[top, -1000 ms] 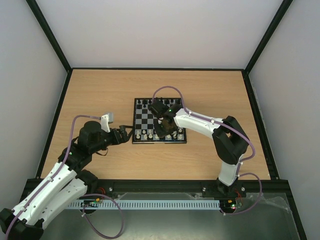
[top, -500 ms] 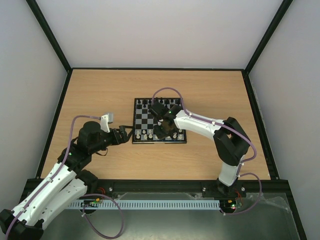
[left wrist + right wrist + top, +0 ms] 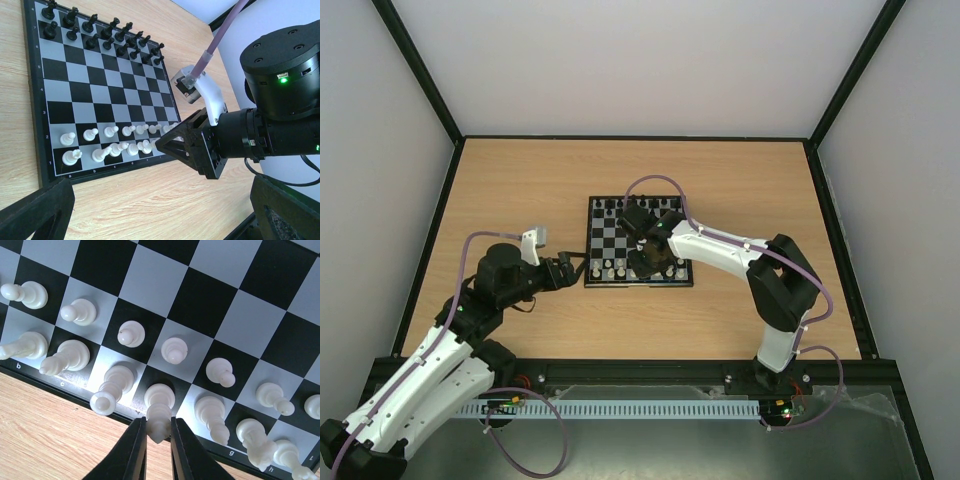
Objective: Set up the chess pieces on the board
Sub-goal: Adjust the chess piece on the chessboard.
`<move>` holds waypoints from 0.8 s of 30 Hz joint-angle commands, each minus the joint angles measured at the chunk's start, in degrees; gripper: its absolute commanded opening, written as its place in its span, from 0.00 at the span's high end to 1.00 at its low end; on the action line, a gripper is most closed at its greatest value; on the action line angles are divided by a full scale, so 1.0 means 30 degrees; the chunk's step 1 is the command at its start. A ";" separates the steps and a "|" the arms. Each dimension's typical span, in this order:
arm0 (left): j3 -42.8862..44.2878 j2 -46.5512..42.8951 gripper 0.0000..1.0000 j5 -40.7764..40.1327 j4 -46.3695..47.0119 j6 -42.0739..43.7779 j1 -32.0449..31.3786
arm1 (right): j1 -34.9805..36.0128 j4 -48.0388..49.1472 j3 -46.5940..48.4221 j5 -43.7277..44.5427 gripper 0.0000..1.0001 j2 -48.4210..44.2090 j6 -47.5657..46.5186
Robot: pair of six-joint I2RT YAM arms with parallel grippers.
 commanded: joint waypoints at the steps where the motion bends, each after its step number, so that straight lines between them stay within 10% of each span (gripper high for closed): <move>1: -0.0225 -0.0135 0.01 0.0263 0.0295 -0.0083 0.0120 | 0.0114 -0.1194 -0.0123 0.0388 0.84 -0.0368 0.0125; 24: 0.1866 -0.0005 0.01 -0.2195 -0.1534 0.0975 0.0127 | 0.0089 -0.1087 -0.0916 0.0534 0.48 -0.4980 0.0228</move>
